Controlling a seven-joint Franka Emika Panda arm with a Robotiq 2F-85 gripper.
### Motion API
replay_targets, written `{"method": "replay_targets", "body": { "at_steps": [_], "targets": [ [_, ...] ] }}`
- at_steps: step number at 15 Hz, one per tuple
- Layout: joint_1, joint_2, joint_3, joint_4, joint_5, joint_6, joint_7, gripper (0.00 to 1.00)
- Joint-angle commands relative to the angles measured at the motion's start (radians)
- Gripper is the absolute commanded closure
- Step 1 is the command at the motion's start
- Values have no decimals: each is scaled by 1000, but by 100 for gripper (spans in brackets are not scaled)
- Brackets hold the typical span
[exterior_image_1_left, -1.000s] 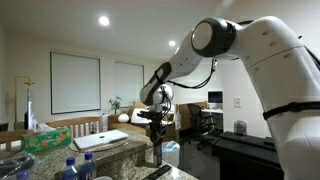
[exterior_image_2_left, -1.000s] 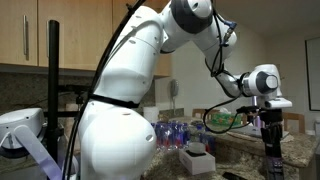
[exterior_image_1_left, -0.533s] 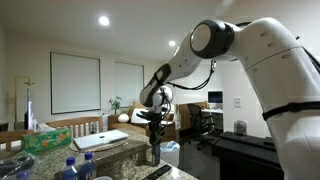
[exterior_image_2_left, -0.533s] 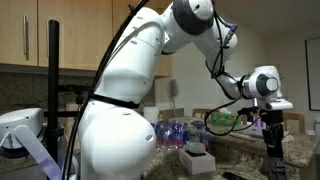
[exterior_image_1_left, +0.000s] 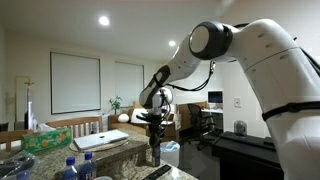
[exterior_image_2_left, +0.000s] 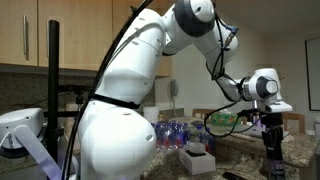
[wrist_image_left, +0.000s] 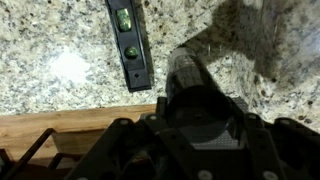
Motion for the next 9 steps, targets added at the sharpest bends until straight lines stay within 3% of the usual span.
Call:
{"method": "replay_targets", "body": {
  "at_steps": [1,4,9],
  "targets": [
    [5,-5,-4,-1,22,16,11,18],
    [5,-11,-4,-2,25,18,12,2],
    [10,-108,24,-48,61,34,-28,0]
  ]
}}
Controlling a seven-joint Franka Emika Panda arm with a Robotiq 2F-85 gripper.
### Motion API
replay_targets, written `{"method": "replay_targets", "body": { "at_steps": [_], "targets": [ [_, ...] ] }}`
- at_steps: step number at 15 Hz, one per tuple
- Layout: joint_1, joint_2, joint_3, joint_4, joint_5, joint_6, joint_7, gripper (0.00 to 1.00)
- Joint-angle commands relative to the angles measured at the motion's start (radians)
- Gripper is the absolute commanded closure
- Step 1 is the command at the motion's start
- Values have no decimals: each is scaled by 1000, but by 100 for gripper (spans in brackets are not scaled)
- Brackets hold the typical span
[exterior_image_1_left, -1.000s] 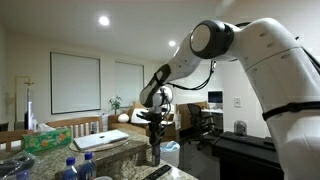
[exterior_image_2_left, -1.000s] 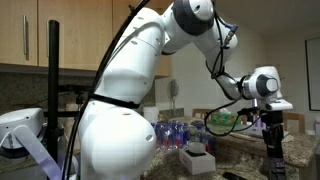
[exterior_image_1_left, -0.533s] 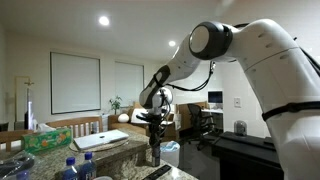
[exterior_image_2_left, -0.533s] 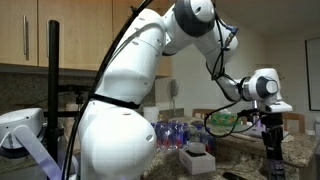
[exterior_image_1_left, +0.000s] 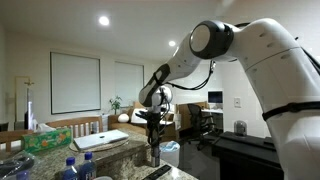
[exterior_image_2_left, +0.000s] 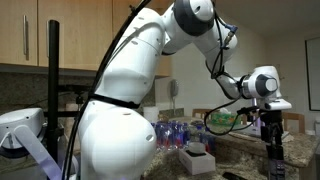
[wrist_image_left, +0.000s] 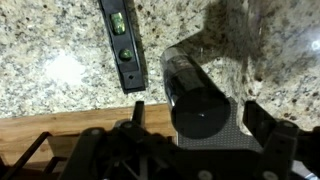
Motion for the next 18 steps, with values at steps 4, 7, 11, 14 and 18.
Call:
{"method": "replay_targets", "body": {
  "at_steps": [4,7,11,14,18],
  "targets": [
    [65,-240,82,-130,44,116,-53,0],
    [135,-264,169,-145,47,90,-70,0],
    [221,-202,272,-146,106,74,-70,0],
    [253,-118,312,-135,186,54,-79,0],
    [261,-8,337,-135,294,27,-94,0]
  ]
}}
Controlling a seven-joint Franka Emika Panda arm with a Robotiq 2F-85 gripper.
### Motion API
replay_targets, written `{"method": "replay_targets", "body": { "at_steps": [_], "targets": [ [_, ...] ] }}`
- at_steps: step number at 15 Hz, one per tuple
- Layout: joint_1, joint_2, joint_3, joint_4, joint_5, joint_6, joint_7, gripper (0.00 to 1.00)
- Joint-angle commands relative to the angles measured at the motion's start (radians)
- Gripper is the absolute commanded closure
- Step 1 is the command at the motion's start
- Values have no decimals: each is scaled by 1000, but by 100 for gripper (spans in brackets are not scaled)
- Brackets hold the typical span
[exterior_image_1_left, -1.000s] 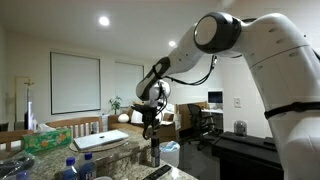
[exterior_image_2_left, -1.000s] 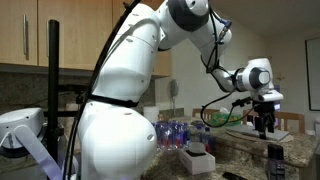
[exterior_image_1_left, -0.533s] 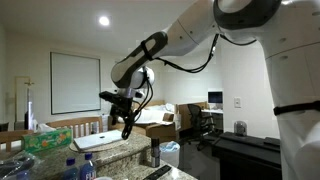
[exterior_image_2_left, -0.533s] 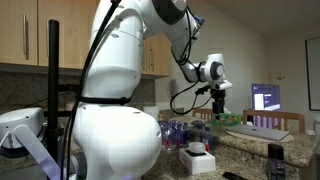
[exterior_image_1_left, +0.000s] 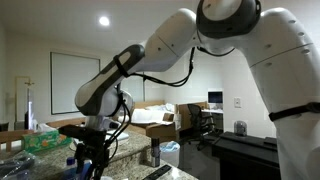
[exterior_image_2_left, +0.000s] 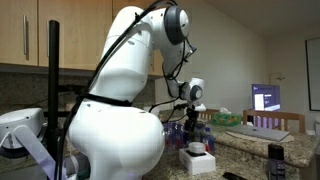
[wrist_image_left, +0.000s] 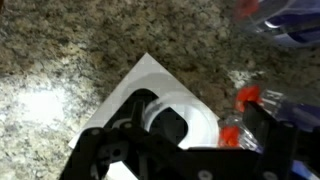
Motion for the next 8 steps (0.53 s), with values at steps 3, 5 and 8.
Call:
{"method": "replay_targets", "body": {
  "at_steps": [3,5,8],
  "targets": [
    [-5,104,0,-3,113,-56,-30,0],
    [3,106,-18,-20,103,-47,4,0],
    [-2,77,-32,-52,111,-9,7,0]
  ]
}}
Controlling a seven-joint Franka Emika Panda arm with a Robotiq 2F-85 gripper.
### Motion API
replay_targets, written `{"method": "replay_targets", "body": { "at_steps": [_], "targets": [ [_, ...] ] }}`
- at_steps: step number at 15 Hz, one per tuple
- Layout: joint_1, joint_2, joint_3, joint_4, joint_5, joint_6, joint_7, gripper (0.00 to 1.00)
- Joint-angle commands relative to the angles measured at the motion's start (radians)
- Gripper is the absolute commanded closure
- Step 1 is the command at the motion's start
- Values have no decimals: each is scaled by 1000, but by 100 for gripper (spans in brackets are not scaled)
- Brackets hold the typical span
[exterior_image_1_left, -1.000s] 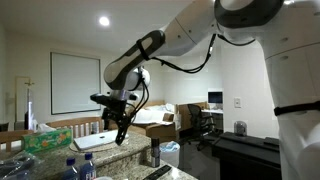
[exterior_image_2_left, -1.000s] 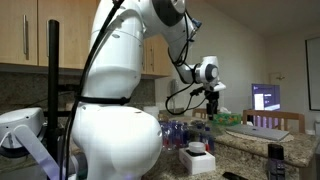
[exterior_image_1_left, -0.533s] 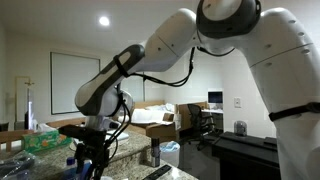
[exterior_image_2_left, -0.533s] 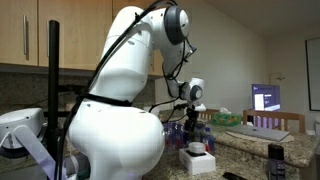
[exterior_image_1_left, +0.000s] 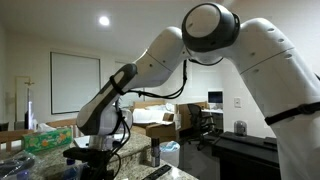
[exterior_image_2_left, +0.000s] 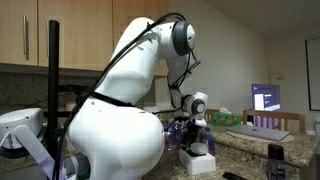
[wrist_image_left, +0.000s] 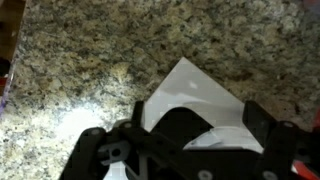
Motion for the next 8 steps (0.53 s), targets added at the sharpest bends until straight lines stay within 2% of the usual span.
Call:
{"method": "replay_targets", "body": {
  "at_steps": [1,5,8],
  "targets": [
    [-5,-60,-16,-56,40,34,1,0],
    [-10,-107,-21,-89,60,74,-7,0],
    [-26,-116,-14,-98,92,56,-38,0]
  ]
}}
